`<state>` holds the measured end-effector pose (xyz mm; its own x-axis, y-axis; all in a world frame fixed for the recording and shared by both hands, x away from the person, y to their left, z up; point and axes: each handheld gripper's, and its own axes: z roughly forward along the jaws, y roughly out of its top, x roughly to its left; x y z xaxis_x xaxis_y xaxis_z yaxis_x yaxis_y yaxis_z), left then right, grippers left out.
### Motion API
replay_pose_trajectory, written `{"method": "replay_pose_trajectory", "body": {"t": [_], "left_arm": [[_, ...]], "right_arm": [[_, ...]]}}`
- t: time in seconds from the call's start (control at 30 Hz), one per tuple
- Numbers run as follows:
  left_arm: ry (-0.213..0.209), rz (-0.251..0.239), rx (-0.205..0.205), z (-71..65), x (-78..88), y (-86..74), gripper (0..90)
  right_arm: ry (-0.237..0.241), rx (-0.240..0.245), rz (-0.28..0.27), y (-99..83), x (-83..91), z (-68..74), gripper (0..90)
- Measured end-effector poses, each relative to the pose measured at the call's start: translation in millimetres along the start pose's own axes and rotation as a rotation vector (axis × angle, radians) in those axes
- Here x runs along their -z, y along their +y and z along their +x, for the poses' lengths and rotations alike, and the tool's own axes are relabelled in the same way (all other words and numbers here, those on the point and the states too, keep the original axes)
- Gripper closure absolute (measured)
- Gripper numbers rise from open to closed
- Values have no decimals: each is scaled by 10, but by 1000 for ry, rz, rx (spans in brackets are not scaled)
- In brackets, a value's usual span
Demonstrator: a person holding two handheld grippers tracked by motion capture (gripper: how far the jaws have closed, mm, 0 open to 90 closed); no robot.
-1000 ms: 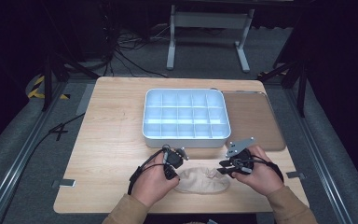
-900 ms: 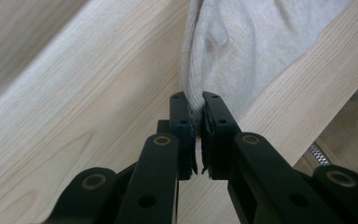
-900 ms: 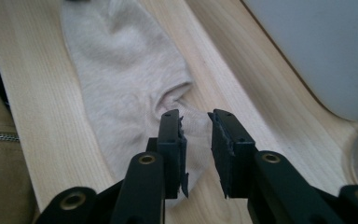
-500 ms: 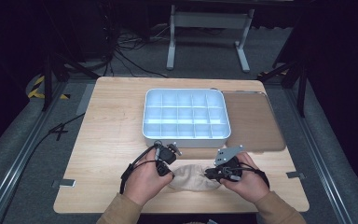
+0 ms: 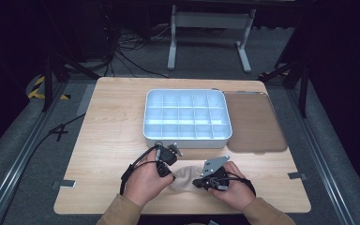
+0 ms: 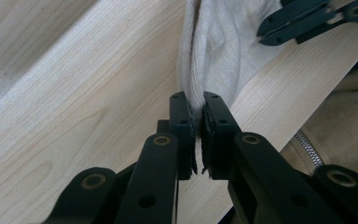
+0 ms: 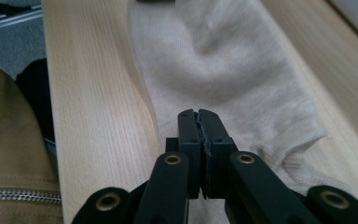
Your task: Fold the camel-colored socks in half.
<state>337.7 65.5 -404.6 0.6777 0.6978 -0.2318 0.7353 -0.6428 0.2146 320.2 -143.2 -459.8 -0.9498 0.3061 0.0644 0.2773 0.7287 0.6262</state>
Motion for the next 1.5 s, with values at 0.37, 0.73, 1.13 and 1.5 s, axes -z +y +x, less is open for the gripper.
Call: {"method": "replay_pose_trajectory", "body": {"t": [0.37, 0.73, 1.13, 1.5], "left_arm": [[-12, -24, -7, -12, 54, 2, 837], [-12, 8, -20, -44, 87, 46, 832], [-25, 19, -25, -55, 99, 67, 829], [-85, -46, -82, -149, 99, 156, 829]], "right_arm": [[-9, 14, 7, -15, -29, 10, 894], [-83, -73, -53, -124, 285, -144, 892], [-98, -133, 12, -294, 239, -284, 893], [-53, -61, -20, -205, 116, -222, 896]]}}
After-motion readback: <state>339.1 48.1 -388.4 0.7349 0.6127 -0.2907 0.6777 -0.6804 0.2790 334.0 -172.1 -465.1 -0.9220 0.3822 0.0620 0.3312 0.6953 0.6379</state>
